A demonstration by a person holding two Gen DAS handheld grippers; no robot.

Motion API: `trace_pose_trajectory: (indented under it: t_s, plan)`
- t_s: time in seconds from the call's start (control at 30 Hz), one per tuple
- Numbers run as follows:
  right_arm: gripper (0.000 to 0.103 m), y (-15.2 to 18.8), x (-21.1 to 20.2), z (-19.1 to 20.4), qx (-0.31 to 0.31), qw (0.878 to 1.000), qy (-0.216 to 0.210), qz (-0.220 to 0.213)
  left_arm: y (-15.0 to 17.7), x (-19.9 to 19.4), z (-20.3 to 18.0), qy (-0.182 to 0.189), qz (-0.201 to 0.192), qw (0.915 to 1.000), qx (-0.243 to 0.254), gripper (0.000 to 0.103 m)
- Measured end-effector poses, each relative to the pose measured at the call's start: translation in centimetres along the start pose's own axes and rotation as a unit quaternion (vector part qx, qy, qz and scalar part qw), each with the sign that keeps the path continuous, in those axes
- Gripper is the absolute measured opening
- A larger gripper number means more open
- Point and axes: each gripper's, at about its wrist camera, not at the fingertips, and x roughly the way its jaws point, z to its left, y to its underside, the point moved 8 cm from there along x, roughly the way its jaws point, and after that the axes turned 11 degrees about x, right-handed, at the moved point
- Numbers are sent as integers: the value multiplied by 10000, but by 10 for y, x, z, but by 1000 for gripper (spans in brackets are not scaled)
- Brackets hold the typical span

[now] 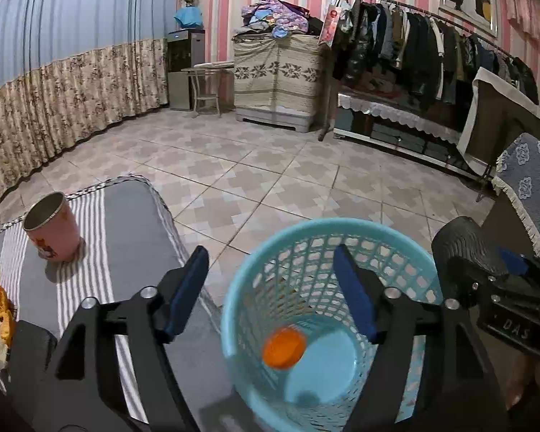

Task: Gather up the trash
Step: 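Open both grippers to drop the cap and sleeve into the basket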

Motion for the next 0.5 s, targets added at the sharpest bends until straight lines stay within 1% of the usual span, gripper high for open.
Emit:
trace_pose_trajectory:
  t_s: [0.07, 0.2, 0.23, 0.33, 0.4, 0.43, 0.5]
  plan:
    - [69, 1, 1, 8, -77, 10000, -28, -13, 2, -6, 14, -183, -9, 9998, -47, 83]
    - [69, 4, 4, 25, -215, 9997, -92, 10, 2, -18, 33, -467, -34, 9989, -38, 90]
    - [69, 5, 4, 29, -272, 9996, -104, 20, 3, -22, 42, -583, -42, 9983, -49, 93]
    - [70, 7, 5, 38, -388, 9992, -75, -7, 8, -31, 59, -707, -55, 9974, -99, 96]
    - [87, 6, 3, 43, -384, 9992, -138, -34, 12, -37, 70, -766, -46, 9970, -139, 97]
    - [89, 4, 1, 44, -386, 9991, -169, -68, 14, -40, 76, -798, -35, 9967, -171, 97]
    - [90, 1, -2, 48, -400, 9989, -192, -121, 17, -44, 84, -837, -13, 9963, -207, 97]
